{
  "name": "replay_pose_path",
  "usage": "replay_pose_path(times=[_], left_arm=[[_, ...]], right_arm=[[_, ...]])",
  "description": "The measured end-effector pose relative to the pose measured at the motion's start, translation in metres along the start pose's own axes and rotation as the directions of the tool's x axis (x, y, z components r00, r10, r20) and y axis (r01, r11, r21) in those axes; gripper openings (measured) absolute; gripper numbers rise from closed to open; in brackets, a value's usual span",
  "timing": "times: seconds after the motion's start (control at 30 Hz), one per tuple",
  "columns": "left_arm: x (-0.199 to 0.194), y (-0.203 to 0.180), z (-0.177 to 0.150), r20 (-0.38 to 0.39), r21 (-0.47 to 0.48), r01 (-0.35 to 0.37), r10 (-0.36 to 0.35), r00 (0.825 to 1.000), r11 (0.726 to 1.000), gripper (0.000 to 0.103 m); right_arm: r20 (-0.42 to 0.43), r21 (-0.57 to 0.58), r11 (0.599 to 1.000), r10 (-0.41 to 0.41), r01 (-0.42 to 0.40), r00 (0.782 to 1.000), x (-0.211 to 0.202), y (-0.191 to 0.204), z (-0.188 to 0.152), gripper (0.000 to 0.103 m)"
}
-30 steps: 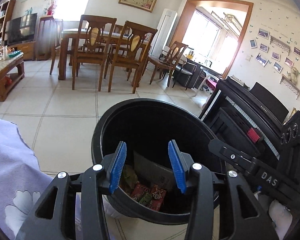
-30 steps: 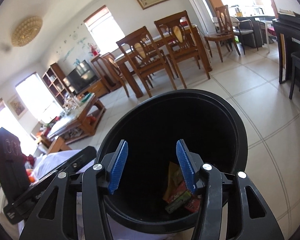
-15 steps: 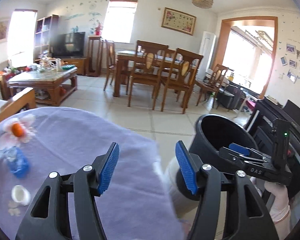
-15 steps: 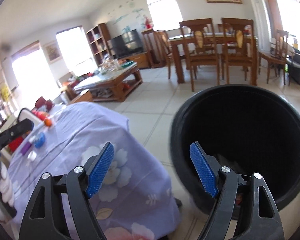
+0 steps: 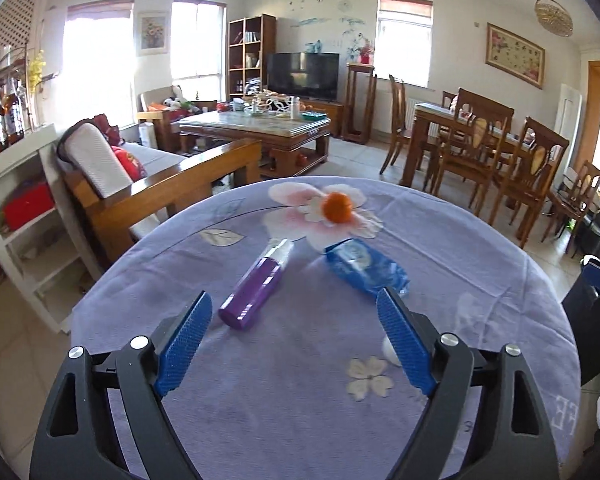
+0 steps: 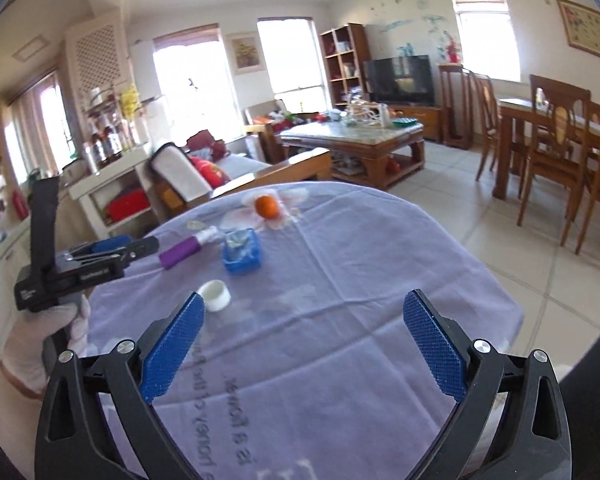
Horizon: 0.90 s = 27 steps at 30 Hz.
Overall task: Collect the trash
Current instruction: 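Lower the left tool to the purple spray bottle while the right tool approaches the blue wipes pack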
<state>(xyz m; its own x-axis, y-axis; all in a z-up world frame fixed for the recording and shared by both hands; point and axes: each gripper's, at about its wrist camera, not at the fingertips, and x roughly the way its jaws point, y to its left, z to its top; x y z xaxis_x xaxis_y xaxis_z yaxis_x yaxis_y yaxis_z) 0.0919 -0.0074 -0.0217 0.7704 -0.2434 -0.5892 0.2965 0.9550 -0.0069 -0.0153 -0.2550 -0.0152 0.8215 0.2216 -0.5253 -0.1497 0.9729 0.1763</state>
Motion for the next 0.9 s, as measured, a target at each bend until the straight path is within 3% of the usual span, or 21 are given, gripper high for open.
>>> replay_pose_path(times=[0.2, 0.33, 0.73, 0.83, 0.9], left_arm=[[0.022, 0.027, -0.005, -0.077, 0.01, -0.031, 0.032, 0.997, 0.999, 0.086], [0.037, 0.028, -0.001, -0.117, 0.035, -0.015, 0.019, 0.993, 0.999, 0.086], [0.06, 0.026, 0.006, -0.166, 0.089, 0.019, -0.004, 0.986, 0.996, 0.085], [0.063, 0.025, 0.006, -0.182, 0.092, 0.026, -0.009, 0.983, 0.995, 0.076], [0.068, 0.025, 0.006, -0.206, 0.085, 0.053, -0.034, 0.978, 0.995, 0.065]], right_arm=[[-0.086, -0.039, 0.999, 0.025, -0.028, 0.996, 0.075, 0.043, 0.036, 0.098], [-0.146, -0.072, 0.997, 0.002, -0.013, 0.989, 0.121, 0.057, 0.05, 0.098], [-0.276, -0.099, 0.995, -0.017, -0.011, 0.961, 0.198, 0.057, 0.048, 0.098], [-0.296, -0.112, 0.994, -0.014, -0.02, 0.955, 0.206, 0.058, 0.046, 0.098], [-0.304, -0.123, 0.992, -0.015, -0.023, 0.952, 0.209, 0.06, 0.046, 0.098]])
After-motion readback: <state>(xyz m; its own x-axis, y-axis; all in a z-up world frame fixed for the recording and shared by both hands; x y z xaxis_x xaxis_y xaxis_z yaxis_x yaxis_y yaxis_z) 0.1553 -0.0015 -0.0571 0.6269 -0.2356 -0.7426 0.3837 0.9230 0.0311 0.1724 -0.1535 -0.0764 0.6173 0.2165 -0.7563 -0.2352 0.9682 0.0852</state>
